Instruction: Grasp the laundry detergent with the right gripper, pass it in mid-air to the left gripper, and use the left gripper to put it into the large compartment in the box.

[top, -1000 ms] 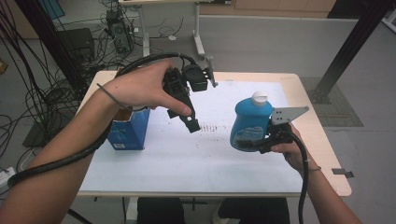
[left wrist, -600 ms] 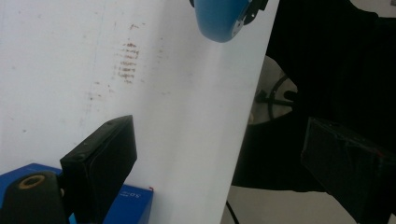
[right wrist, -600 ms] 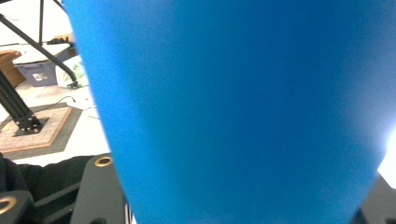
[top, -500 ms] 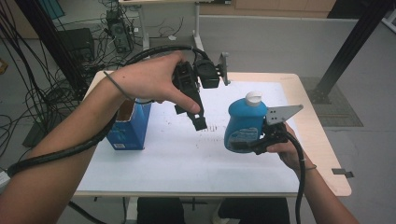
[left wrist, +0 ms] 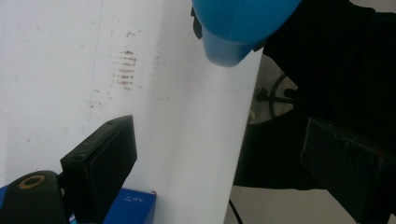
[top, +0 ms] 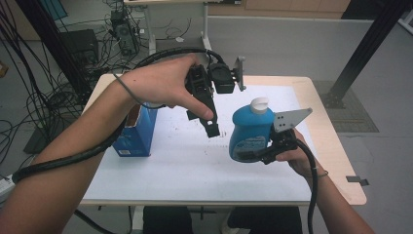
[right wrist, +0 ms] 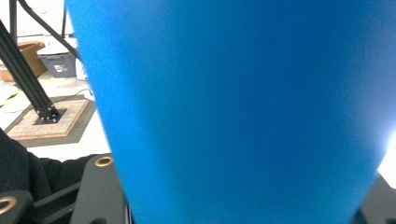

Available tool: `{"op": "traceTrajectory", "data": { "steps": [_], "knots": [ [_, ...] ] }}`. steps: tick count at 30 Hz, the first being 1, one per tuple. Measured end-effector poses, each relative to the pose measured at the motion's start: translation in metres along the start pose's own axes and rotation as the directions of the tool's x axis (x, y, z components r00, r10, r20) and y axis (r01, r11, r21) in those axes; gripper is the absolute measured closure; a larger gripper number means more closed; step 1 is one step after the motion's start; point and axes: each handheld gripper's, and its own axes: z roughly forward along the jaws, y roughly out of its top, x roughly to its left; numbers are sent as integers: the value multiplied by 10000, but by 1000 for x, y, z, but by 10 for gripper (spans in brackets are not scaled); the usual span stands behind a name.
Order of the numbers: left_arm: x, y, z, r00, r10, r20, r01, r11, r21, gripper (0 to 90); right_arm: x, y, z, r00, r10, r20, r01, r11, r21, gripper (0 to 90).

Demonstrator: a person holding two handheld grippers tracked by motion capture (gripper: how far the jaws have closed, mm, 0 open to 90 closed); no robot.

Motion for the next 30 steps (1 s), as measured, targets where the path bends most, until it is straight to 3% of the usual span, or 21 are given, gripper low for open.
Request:
{"op": "traceTrajectory", "data": {
  "steps": [30],
  "knots": [
    [-14, 16, 1, 9983, 589, -15, -589, 9972, -454, 85, 10, 22, 30, 9944, -419, -970, 418, 9991, -30, 400]
  ]
}}
